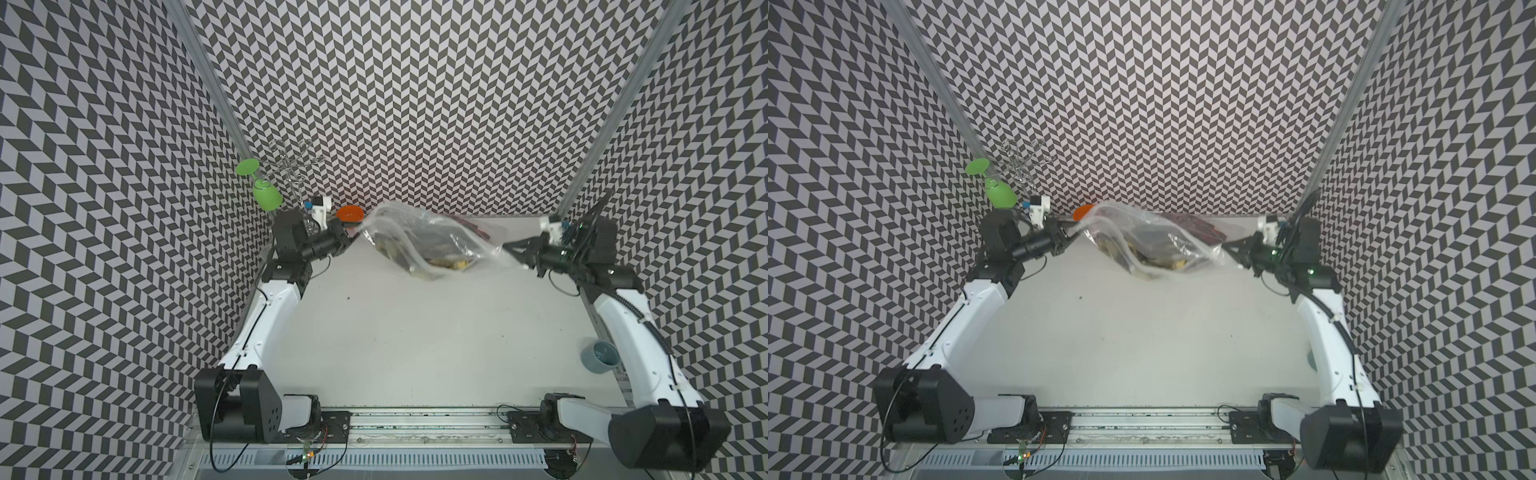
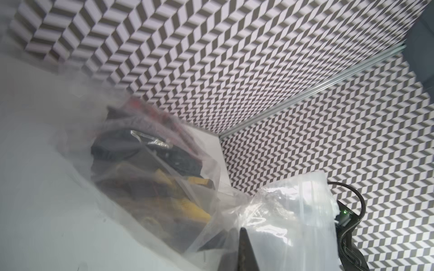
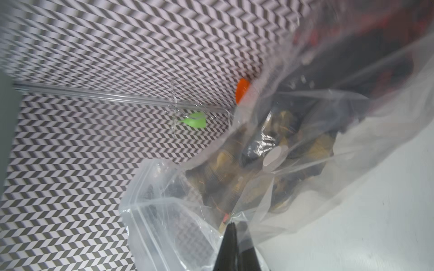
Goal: Place the folded shirt into the vacuum bag
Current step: Adjust the vacuum bag at the center of the board.
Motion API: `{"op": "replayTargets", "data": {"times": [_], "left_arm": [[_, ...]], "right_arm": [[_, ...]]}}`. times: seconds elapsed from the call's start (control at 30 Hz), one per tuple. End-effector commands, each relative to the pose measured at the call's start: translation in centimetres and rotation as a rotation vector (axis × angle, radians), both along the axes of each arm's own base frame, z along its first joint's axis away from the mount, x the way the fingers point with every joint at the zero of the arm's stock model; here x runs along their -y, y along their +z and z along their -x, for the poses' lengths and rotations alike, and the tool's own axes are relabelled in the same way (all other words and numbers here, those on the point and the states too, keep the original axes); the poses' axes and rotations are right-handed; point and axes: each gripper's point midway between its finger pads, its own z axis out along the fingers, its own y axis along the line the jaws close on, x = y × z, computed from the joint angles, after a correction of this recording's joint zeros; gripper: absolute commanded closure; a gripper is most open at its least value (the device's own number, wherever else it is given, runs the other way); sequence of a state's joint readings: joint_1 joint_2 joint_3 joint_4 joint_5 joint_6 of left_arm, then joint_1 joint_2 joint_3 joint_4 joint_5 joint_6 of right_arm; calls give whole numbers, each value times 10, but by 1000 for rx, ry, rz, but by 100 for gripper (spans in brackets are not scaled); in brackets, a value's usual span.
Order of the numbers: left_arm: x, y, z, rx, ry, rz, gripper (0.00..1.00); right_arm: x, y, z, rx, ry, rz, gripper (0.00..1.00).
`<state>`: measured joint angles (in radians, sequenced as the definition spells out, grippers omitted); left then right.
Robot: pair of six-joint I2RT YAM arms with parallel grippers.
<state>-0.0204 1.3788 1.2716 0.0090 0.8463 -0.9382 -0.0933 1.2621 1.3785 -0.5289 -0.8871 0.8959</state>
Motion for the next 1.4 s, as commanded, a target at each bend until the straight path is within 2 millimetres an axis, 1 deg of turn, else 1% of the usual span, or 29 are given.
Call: {"op": "replayTargets", "data": {"times": [0.0,0.03,0.07,0.1,0.23,0.37,0.5,0.57,0.6,0.7,0.8,0.83,0.87,0.93,0.97,1.0,1.07,1.1,1.17,1.23,1.3,1.37], "left_arm": [[-11,90,0,188,14,34,100],[-10,95,0,194,7,34,100],[-10,95,2,195,0,36,100],[-8,89,6,188,-9,37,100],[-9,51,30,152,0,41,100],[-3,12,54,99,-19,16,100],[-3,-23,74,46,-17,-21,100],[-6,-38,79,24,-7,-33,100],[-8,-48,80,3,3,-38,100],[-11,-70,78,-47,7,-27,100],[-11,-79,77,-72,1,-31,100],[-12,-82,77,-77,7,-40,100],[-13,-87,80,-85,9,-48,100],[-12,-98,87,-108,9,-56,100],[-12,-105,91,-122,9,-58,100],[-13,-110,96,-131,9,-62,100],[-14,-115,104,-143,20,-79,100],[-15,-117,108,-144,23,-94,100],[-17,-117,115,-143,37,-128,96],[-19,-116,122,-140,48,-155,89],[-23,-112,128,-136,71,-183,82],[-30,-101,131,-118,114,-227,74]], "right_arm": [[8,82,-11,190,-3,-35,100],[6,84,-13,185,12,-46,100],[6,81,-13,183,12,-49,100],[8,72,-12,170,-1,-47,100],[16,35,-10,104,-23,-48,100],[18,9,-4,64,-47,-39,100],[18,-31,4,1,-54,-50,100],[16,-55,9,-41,-55,-65,100],[16,-65,12,-57,-58,-76,100],[13,-85,16,-91,-48,-106,100],[8,-94,19,-104,-31,-88,100],[9,-98,20,-113,-31,-76,98],[11,-102,22,-119,-31,-59,92],[13,-112,26,-144,-32,-41,76],[14,-114,27,-145,-34,-34,68],[15,-114,26,-142,-39,-24,61],[18,-107,23,-121,-54,0,52],[20,-100,19,-100,-63,21,50],[28,-85,12,-58,-97,93,48],[36,-78,4,-40,-122,154,47],[32,-78,-2,-34,-116,179,46],[13,-93,-8,-59,-80,201,46]]}}
